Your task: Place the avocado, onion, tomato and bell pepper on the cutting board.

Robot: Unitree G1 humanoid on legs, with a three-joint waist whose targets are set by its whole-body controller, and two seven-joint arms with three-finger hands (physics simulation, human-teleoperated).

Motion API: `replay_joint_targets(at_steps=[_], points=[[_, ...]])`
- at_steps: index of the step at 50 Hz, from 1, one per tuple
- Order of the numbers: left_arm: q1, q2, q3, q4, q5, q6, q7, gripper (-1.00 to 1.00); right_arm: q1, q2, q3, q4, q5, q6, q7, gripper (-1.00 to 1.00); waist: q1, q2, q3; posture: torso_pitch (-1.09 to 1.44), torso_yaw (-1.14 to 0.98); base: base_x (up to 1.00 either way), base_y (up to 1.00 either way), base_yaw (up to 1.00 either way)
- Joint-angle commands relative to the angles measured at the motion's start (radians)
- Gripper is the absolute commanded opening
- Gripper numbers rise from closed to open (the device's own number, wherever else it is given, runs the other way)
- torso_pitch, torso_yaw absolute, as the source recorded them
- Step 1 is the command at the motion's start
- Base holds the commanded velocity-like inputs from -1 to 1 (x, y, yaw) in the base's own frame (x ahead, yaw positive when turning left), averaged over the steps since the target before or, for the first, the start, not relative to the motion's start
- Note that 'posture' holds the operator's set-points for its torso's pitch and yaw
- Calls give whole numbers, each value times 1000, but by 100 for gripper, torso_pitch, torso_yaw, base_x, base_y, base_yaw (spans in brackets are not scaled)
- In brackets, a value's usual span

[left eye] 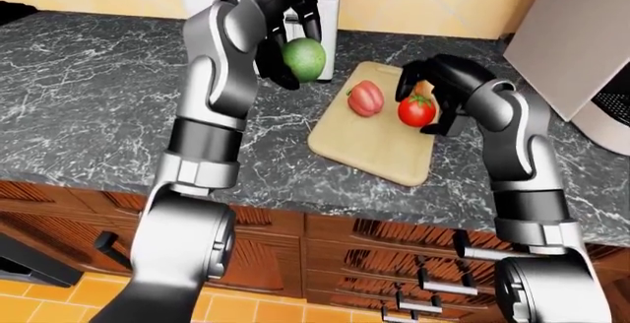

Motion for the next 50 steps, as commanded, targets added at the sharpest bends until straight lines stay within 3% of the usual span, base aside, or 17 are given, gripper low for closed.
replay_joint_targets(at_steps=[1, 25, 26, 28, 29, 31, 32, 39, 50], points=[[-50, 11, 13, -39, -1, -13, 21, -100, -45, -16, -20, -40, 3, -8, -23, -100, 0, -4, -38, 0, 0, 0, 0, 0], [-42, 12, 14, -43, 1, -16, 19, -100, -43, -10, -22, -41, 8, 6, -27, -98, 1, -4, -40, 0, 0, 0, 0, 0], [-42, 11, 13, -44, 1, -15, 19, -100, -41, -10, -21, -39, 7, 4, -29, -84, 1, -4, -40, 0, 0, 0, 0, 0], [-41, 11, 13, -41, 1, -17, 21, -100, -42, -9, -21, -36, 9, 4, -32, -83, 1, -3, -40, 0, 0, 0, 0, 0], [-39, 11, 12, -40, 1, -18, 22, -100, -41, -9, -20, -36, 9, 4, -31, -69, 1, -3, -40, 0, 0, 0, 0, 0], [-39, 10, 13, -39, 0, -18, 24, -100, -42, -11, -20, -35, 9, 3, -33, -67, 1, -4, -40, 0, 0, 0, 0, 0], [-40, 11, 13, -38, 0, -17, 24, -100, -42, -11, -20, -35, 10, 2, -32, -57, 1, -4, -41, 0, 0, 0, 0, 0], [-44, 10, 13, -39, 1, -17, 21, -100, -48, -15, -20, -38, 10, 3, -23, -44, 1, -3, -41, 0, 0, 0, 0, 0], [-50, 13, 13, -43, 2, -14, 14, -100, -54, -19, -22, -50, 9, 4, -10, -48, 1, -3, -40, 0, 0, 0, 0, 0]])
